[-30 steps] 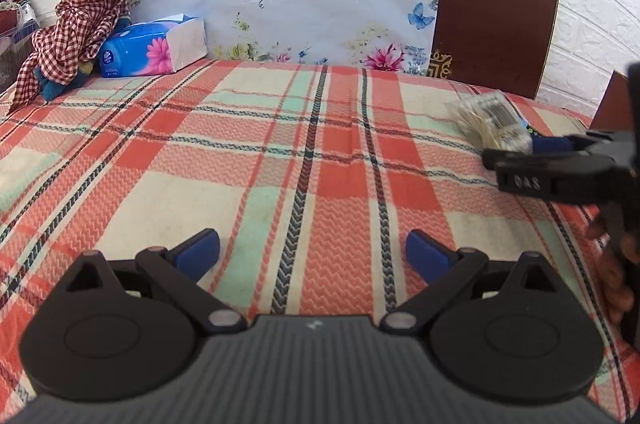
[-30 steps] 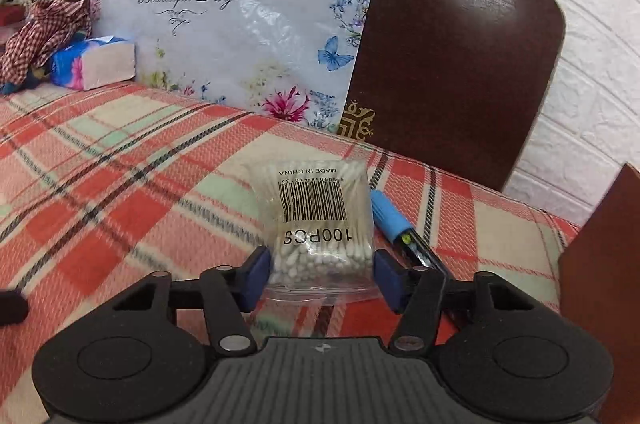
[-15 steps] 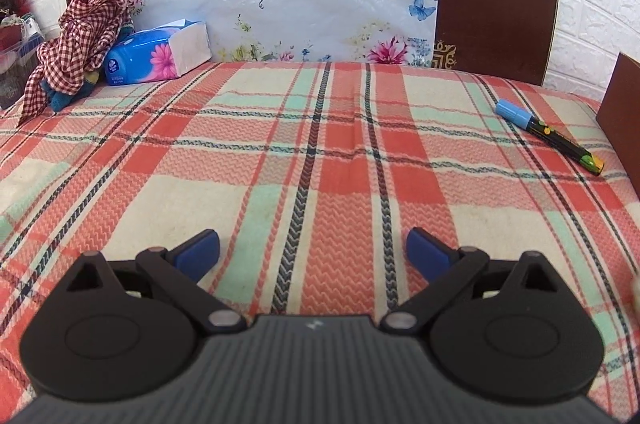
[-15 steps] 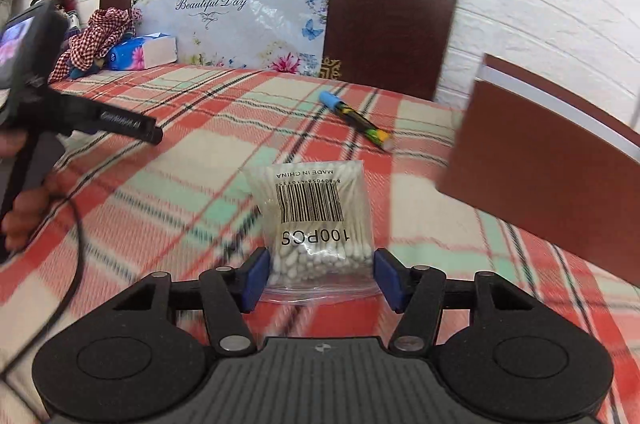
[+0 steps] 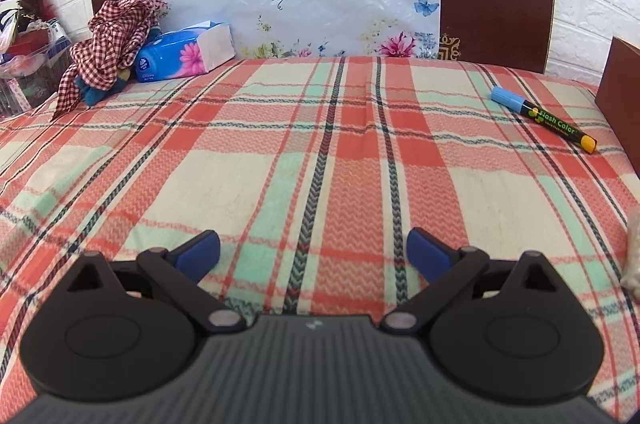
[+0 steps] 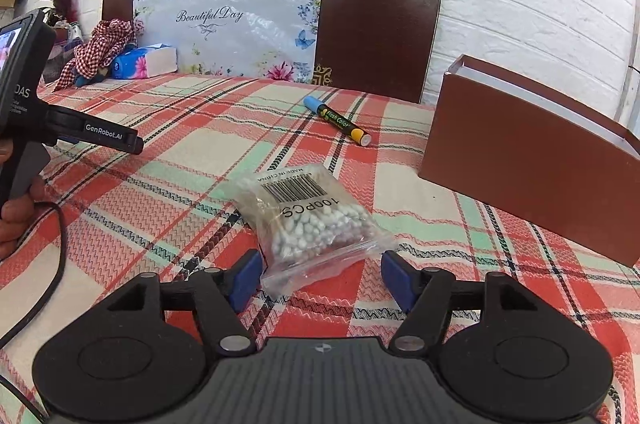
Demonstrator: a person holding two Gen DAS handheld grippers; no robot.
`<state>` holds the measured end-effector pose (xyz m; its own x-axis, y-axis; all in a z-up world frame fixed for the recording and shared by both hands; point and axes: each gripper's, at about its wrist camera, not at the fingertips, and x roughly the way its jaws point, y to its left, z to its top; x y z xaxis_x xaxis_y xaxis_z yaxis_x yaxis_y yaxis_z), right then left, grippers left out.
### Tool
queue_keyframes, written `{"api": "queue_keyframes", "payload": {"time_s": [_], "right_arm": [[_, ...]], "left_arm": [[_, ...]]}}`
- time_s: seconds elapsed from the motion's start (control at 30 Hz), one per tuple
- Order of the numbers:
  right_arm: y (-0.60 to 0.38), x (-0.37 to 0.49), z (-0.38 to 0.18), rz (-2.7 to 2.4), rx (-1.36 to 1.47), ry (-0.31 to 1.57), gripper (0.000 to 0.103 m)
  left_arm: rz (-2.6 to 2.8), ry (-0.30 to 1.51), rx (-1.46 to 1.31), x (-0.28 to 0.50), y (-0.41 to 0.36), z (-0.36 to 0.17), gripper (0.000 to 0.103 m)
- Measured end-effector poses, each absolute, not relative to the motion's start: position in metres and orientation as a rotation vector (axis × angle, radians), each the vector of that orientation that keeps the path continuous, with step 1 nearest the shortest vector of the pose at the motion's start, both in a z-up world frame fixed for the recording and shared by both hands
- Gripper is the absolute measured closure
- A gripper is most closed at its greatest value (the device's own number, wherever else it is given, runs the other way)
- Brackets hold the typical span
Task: Organize objects
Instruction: 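Move the left gripper to the clear bag of cotton swabs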
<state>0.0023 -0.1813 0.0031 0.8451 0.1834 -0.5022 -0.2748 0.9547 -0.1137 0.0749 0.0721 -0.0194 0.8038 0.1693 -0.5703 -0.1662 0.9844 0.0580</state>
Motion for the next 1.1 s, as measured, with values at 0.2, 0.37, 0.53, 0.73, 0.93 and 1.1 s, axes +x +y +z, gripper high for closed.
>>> {"api": "queue_keyframes", "payload": {"time_s": [0.2,0.37,0.53,0.73,0.93,1.1], "right_arm": [[-0.18,0.003,0.003,0.234,-0.186,0.516,0.032],[-0.186,0.009,0.002,0.272,-0.146,0.544,0.028],[-0.204,0.011,0.005,0.353,-0.025,0.548,0.021],[-0.224,0.006,0.009,0.429,0.1,0.506,0.021],[-0.238,0.019,0.006,0.484,0.208,0.57,0.02],[-0.233,0.018,0.006,0.506,0.163,0.569,0.018]], "left_arm": [[0.185,0.611,0.01,0.063,0.072,-0.02,0.002],[0.207,0.621,0.015,0.065,0.071,-0.021,0.0],[0.277,0.623,0.076,0.066,0.062,-0.021,0.0],[0.354,0.622,0.176,0.068,0.044,-0.021,0.0],[0.442,0.637,0.149,0.066,0.034,-0.019,0.0],[0.442,0.638,0.096,0.049,0.031,-0.017,0.0]]}}
